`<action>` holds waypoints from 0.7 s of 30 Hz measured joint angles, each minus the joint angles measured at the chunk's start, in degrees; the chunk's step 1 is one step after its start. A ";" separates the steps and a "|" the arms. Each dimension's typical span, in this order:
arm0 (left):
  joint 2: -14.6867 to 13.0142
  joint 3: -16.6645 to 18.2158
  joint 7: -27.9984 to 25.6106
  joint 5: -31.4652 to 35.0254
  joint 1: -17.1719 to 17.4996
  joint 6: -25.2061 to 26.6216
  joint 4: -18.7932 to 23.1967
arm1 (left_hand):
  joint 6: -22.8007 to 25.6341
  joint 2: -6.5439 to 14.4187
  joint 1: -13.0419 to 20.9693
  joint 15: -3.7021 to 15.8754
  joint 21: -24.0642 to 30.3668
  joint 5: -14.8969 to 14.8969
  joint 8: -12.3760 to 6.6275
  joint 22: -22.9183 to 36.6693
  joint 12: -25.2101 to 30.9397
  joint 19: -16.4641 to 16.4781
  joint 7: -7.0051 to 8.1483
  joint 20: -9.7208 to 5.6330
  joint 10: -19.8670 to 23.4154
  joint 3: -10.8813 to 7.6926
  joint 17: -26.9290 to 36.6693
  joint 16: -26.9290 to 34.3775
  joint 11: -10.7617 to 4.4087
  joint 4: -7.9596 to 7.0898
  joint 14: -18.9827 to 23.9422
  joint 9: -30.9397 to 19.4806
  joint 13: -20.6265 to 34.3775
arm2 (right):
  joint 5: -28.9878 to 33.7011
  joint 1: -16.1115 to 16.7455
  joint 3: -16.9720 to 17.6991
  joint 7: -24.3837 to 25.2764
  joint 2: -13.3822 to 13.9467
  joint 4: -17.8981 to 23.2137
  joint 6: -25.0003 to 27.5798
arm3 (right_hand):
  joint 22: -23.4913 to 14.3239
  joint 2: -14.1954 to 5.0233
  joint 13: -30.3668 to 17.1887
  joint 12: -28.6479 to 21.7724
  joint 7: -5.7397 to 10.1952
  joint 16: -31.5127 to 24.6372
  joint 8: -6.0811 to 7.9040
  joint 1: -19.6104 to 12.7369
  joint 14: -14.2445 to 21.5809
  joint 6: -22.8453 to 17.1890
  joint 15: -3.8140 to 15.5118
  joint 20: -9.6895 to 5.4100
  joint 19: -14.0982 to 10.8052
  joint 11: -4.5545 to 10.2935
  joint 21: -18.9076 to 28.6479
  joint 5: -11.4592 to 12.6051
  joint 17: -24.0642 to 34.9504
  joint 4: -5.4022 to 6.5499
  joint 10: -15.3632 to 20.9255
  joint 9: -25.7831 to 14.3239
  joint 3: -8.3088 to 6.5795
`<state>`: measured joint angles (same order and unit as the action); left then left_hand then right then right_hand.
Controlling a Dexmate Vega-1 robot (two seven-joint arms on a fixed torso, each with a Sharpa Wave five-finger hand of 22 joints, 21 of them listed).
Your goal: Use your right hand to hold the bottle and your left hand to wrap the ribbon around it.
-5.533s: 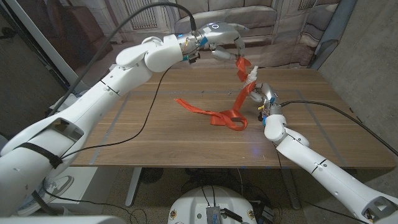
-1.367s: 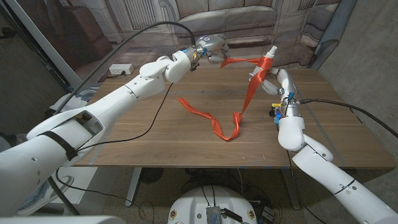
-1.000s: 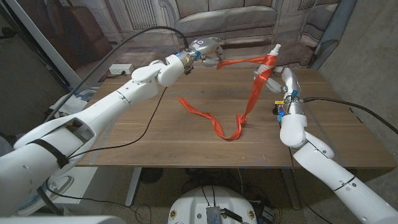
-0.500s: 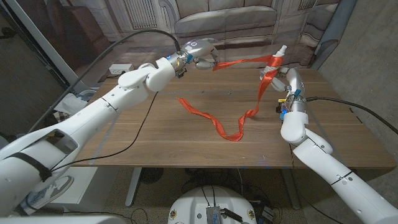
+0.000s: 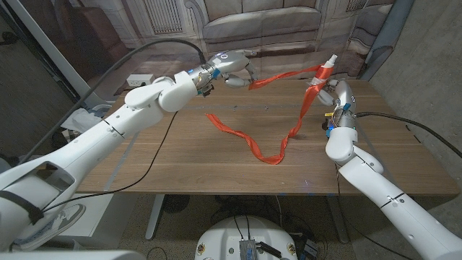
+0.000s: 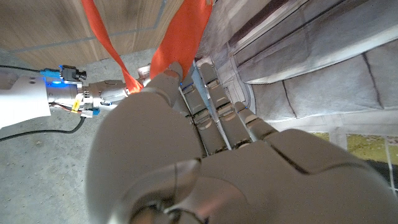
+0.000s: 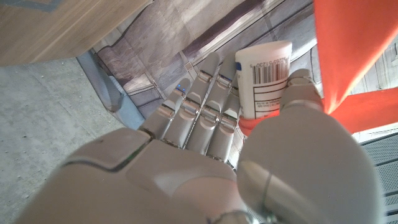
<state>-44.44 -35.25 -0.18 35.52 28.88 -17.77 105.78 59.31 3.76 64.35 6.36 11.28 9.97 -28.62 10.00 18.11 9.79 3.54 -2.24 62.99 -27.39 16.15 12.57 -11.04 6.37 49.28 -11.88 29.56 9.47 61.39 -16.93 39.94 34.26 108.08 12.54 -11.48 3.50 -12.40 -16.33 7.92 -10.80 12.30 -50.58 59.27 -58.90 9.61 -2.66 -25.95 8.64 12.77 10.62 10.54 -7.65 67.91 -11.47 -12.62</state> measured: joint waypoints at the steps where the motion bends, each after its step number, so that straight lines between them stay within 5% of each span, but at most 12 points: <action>1: 0.30 0.09 0.57 -0.67 -0.04 -1.00 0.15 | 0.00 -0.23 -0.23 -0.01 0.00 0.00 0.00 0.00 0.00 -0.15 0.00 0.12 0.00 0.00 0.00 0.00 0.00 0.00 0.01 0.00 0.00 | -0.05 -0.27 -0.33 0.01 0.00 -0.21 0.12 | 0.00 0.00 0.00 0.00 0.00 0.00 0.00 0.00 0.00 0.00 0.00 0.00 0.00 0.00 0.00 0.00 0.00 0.00 0.00 0.00 0.00; 10: 3.88 -0.83 5.39 -4.53 -3.29 -6.95 0.35 | 0.00 -0.52 -0.51 -0.14 0.00 0.00 0.00 0.00 -0.74 -0.63 0.00 -0.01 0.00 -0.40 -0.20 -0.48 0.00 -0.39 -0.52 0.18 2.27 | -0.11 -1.69 -2.48 0.02 -0.02 -1.32 0.68 | 0.00 0.08 0.12 0.00 0.00 0.00 -0.05 -0.08 0.00 0.00 0.00 -0.01 0.44 0.00 0.00 -0.01 0.00 0.07 0.00 0.00 0.07; 21: 11.81 -4.40 10.40 -5.17 -9.10 -10.92 -1.24 | 0.01 -0.67 -0.68 -0.53 0.00 -0.02 0.02 0.00 -1.12 -0.62 0.01 0.00 0.31 -0.82 -0.46 -0.93 0.31 -0.45 -1.31 0.44 3.25 | -0.28 -2.52 -4.48 -0.02 -0.19 -1.97 0.73 | 0.00 0.15 0.20 0.01 0.00 0.00 -0.16 -0.15 0.00 0.00 0.00 0.19 0.63 0.20 0.00 -0.03 -0.01 0.07 -0.20 0.00 0.07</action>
<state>-32.63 -39.66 10.22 30.35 19.78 -28.69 104.54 59.32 3.08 63.68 5.83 11.28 9.95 -28.60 10.00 16.99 9.17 3.54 -2.24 63.30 -28.21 15.68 11.64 -10.73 5.93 47.97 -11.44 32.81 9.19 58.86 -21.41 39.92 34.07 106.11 13.28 -11.48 3.65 -12.20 -16.32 7.92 -10.80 12.14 -50.74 59.27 -58.90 9.61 -2.47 -25.33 8.84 12.77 10.60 10.53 -7.58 67.71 -11.48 -12.55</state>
